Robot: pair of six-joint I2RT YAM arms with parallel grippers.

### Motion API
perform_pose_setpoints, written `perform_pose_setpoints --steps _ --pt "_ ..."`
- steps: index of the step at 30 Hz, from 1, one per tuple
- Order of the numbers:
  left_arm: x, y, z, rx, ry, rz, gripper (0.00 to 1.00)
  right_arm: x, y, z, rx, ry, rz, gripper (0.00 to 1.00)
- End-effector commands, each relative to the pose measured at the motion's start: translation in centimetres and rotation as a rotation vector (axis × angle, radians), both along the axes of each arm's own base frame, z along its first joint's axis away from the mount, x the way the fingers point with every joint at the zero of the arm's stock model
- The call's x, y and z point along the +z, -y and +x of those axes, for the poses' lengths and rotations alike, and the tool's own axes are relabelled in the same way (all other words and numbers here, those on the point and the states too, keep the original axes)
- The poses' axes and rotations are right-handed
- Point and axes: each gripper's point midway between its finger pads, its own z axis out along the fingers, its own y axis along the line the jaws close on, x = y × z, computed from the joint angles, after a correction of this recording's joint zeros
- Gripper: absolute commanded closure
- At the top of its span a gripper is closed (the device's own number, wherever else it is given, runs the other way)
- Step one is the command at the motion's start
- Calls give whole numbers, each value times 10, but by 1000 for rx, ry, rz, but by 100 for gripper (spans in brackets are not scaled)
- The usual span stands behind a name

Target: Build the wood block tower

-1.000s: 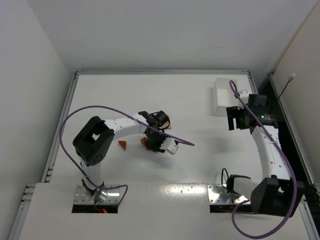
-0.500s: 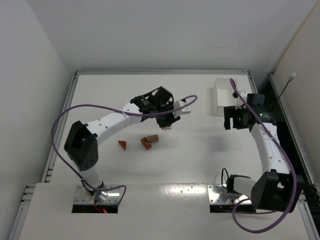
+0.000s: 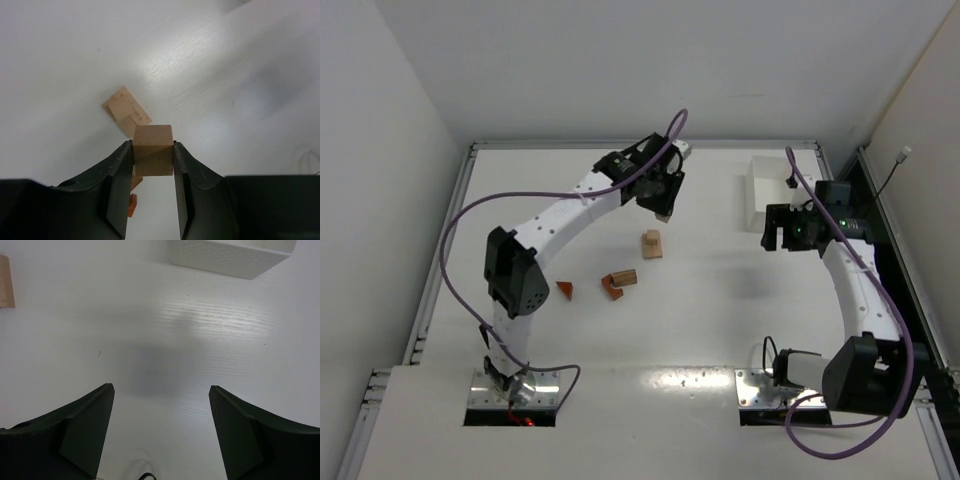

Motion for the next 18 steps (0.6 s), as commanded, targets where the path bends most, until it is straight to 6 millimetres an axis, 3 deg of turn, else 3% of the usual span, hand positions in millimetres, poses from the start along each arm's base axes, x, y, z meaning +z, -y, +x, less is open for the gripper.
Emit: perform_pose_setpoints --steps 1,10,18 --pt "-34 -12 -6 165 -155 38 100 23 -4 19 7 79 22 26" --pt "-58 -10 -21 194 -262 27 100 28 -5 17 7 89 21 26" --pt "-105 -22 -25 300 -333 102 100 26 -5 12 14 90 14 26"
